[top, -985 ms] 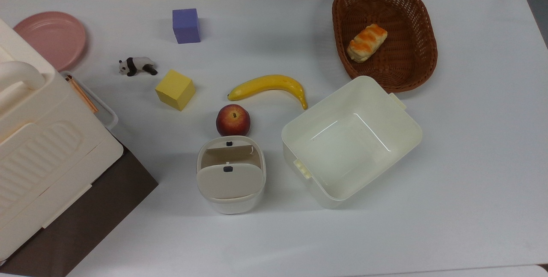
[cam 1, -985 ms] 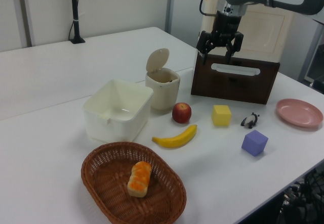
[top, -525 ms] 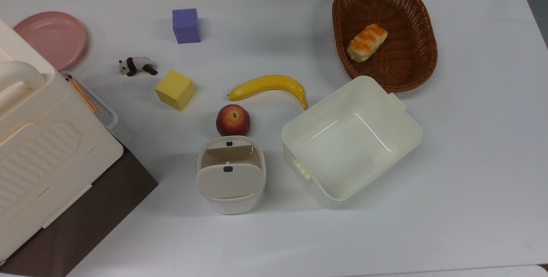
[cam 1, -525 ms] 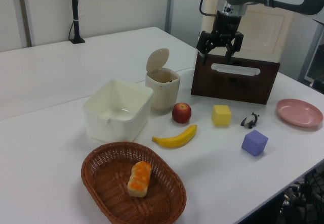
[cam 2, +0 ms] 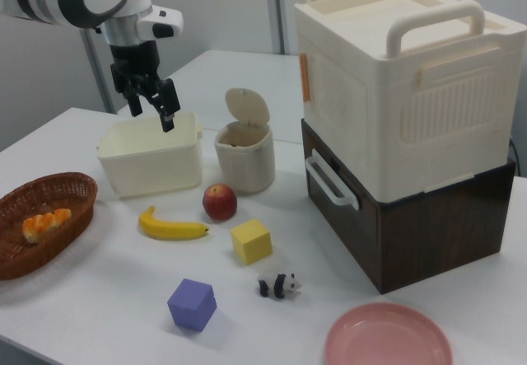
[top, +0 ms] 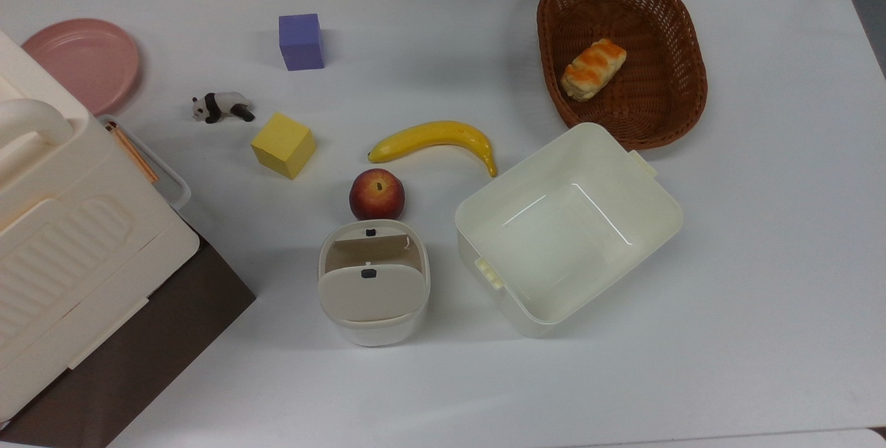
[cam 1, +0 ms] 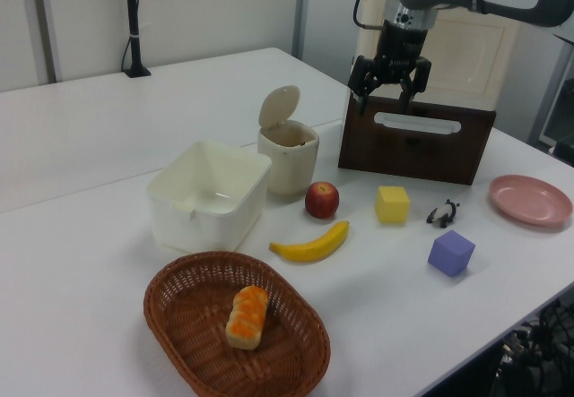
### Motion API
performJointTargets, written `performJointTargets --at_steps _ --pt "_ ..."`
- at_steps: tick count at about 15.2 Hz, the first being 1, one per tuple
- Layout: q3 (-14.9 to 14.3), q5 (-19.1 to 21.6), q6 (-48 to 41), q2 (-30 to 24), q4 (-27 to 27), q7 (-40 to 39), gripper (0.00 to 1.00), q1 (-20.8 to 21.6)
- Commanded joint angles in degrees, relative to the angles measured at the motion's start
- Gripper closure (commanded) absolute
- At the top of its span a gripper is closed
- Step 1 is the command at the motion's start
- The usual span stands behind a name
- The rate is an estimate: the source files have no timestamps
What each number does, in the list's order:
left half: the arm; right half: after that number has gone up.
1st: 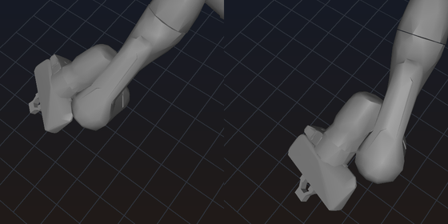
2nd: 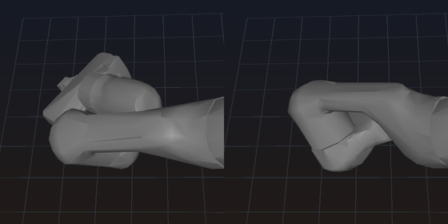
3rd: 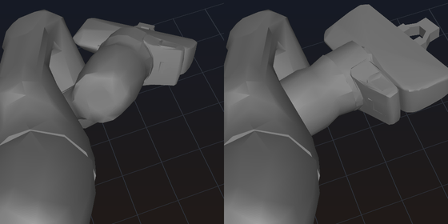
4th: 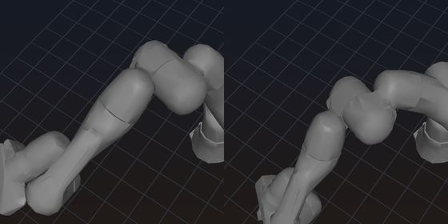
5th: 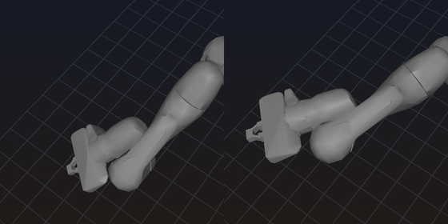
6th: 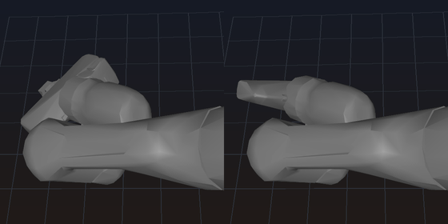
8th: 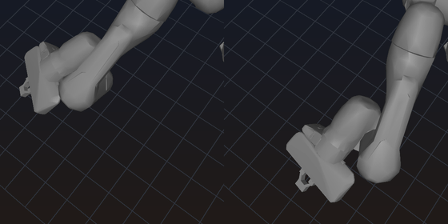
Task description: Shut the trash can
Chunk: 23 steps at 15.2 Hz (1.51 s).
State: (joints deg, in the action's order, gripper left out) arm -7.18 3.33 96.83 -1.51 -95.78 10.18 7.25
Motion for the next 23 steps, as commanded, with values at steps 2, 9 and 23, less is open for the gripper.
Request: performJointTargets --at_steps 2,9,23 --pt "0.32 1.42 -0.68 -0.86 -1.34 -1.04 0.0 -0.13" --pt "0.41 1.42 -0.5 -0.86 -2.04 -0.78 0.0 0.04" --pt "0.41 1.68 -0.07 -0.77 -1.87 -3.15 1.0 -0.13"
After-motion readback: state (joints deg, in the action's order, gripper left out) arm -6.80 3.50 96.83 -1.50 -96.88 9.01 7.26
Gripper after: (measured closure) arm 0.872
